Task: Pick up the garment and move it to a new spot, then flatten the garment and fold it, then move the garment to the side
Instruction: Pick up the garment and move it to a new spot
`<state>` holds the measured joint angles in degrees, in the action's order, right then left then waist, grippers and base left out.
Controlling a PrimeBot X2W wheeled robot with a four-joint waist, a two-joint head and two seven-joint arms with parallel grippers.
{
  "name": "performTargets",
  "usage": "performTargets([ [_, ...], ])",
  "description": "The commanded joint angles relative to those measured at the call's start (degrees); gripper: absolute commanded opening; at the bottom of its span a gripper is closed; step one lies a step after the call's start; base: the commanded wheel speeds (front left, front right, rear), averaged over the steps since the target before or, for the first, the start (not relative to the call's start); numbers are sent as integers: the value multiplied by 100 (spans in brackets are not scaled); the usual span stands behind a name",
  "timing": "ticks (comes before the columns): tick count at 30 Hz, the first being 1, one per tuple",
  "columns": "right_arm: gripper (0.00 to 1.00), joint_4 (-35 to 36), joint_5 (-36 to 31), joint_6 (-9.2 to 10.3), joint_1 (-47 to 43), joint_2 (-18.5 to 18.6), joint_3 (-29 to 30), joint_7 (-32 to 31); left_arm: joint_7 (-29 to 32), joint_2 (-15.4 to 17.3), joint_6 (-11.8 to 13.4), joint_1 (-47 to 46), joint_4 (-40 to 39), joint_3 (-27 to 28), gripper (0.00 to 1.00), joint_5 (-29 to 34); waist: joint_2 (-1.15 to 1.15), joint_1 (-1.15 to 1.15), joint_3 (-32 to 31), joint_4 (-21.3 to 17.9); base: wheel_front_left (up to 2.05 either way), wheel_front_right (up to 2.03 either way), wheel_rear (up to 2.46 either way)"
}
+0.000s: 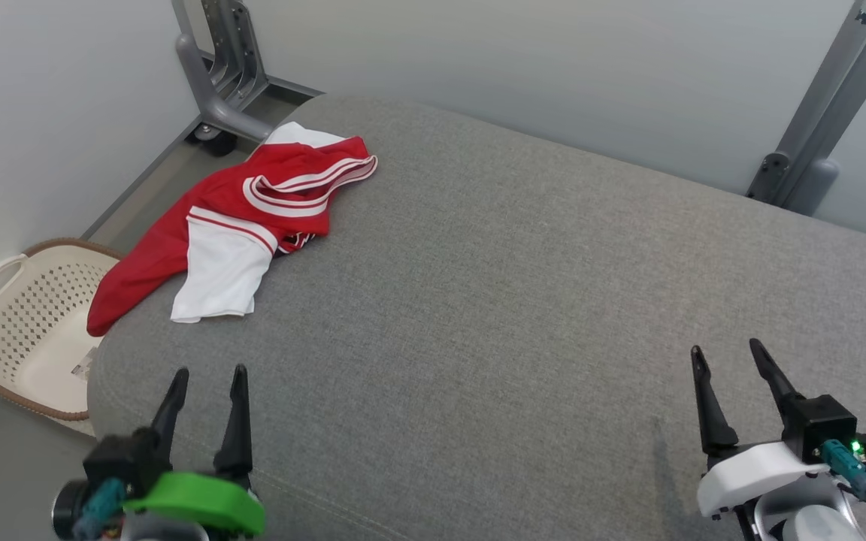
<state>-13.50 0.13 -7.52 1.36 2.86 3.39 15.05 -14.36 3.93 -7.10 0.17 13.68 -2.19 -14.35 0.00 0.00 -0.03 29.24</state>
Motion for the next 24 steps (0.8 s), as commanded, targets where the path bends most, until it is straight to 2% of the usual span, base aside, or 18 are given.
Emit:
performTargets([
  [1,100,80,-67,6,30,128,84,17,152,90,-28,-471,163,-83,100,-169,0,0,433,27,0,0,0],
  [6,100,323,-335,6,630,556,-22,16,774,401,-45,-1800,782,-238,100,-857,0,0,1509,-290,0,0,0],
  [9,100,499,-390,6,1082,830,-36,-101,1369,537,-48,-2616,1207,-287,100,-1787,0,0,2191,-454,0,0,0],
  [11,100,625,-377,6,1372,993,-78,-237,1450,845,-39,-3152,1518,-271,100,-2053,0,0,2606,-540,0,0,0],
  [15,100,893,-423,6,1888,1350,-259,-503,1643,976,-37,-4017,2190,-331,100,-2592,0,0,3321,-708,0,0,0],
  [20,100,1244,-368,6,2369,1633,-520,-773,2126,1254,-37,-4800,2822,-494,100,-3492,0,0,3910,-829,0,0,0],
  [24,100,1486,-309,6,2431,1747,-670,-939,2202,1408,-37,-5202,3482,-456,100,-3844,0,0,4099,-873,0,0,0],
])
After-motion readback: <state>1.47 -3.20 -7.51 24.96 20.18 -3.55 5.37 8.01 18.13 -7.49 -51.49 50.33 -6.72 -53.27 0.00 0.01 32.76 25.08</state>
